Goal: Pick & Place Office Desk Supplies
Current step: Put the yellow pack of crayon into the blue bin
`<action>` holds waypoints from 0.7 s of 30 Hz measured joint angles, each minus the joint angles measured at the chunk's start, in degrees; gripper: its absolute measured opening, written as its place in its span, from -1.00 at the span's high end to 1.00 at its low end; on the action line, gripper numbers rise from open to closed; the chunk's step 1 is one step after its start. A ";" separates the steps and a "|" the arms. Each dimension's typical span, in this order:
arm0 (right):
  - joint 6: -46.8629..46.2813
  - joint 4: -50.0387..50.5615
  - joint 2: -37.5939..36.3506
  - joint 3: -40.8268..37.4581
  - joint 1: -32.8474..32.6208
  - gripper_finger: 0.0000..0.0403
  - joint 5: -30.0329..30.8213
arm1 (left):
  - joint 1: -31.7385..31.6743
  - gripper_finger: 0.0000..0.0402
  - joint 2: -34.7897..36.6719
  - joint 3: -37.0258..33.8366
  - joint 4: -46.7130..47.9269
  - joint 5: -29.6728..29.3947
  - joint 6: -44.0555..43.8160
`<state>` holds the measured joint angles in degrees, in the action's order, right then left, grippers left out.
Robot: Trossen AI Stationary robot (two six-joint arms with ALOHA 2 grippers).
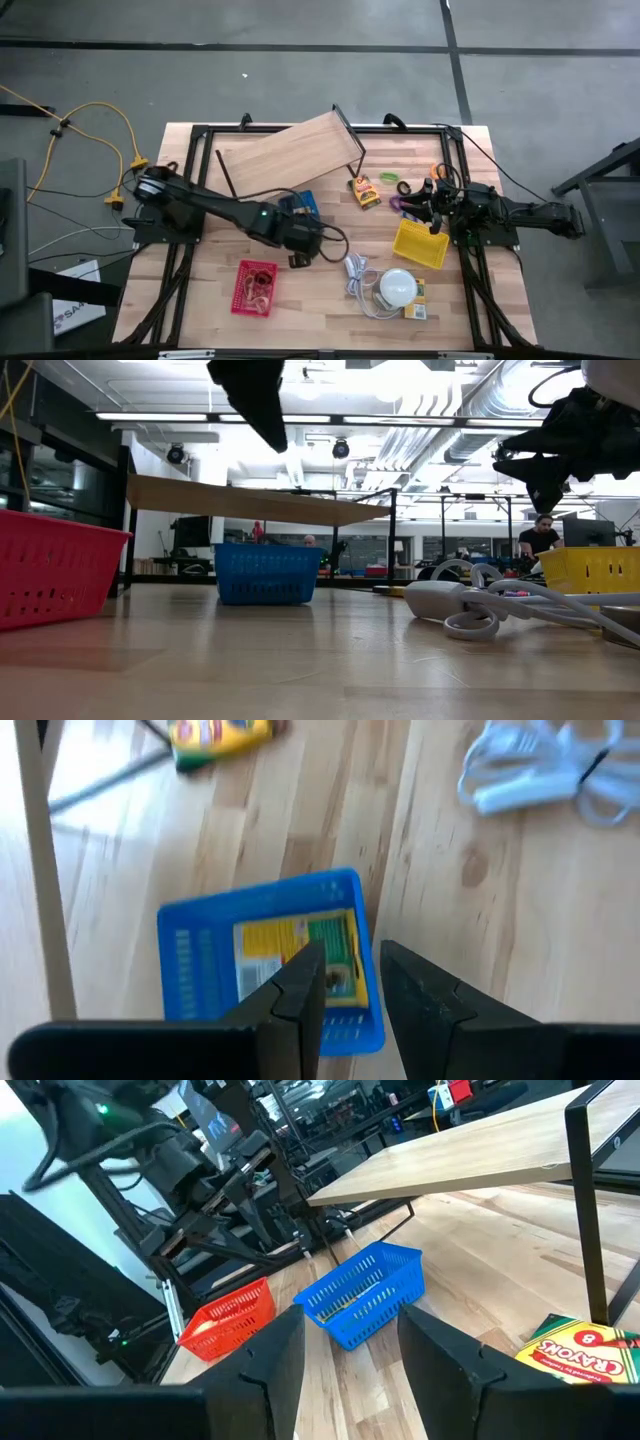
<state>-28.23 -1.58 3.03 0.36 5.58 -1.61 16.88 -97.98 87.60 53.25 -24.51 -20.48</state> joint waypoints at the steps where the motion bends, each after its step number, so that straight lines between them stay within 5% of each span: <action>1: 0.00 0.01 0.00 0.00 -0.02 0.25 0.00 | 0.00 0.54 1.15 -1.78 -2.66 0.08 0.90; 7: 0.00 -0.06 0.00 0.00 -0.02 0.25 0.00 | -0.52 0.54 6.08 -11.02 -19.21 0.63 8.20; 14: 0.00 -0.14 0.00 0.00 -0.02 0.25 -0.01 | -3.06 0.54 8.32 -15.52 -21.51 4.73 7.14; 21: 0.00 -0.15 0.00 0.00 -0.01 0.25 0.00 | -1.81 0.54 15.11 -24.38 -30.28 2.22 8.02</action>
<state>-28.23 -1.74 3.03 0.36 5.57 -1.61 15.08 -82.87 63.22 22.97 -22.29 -12.46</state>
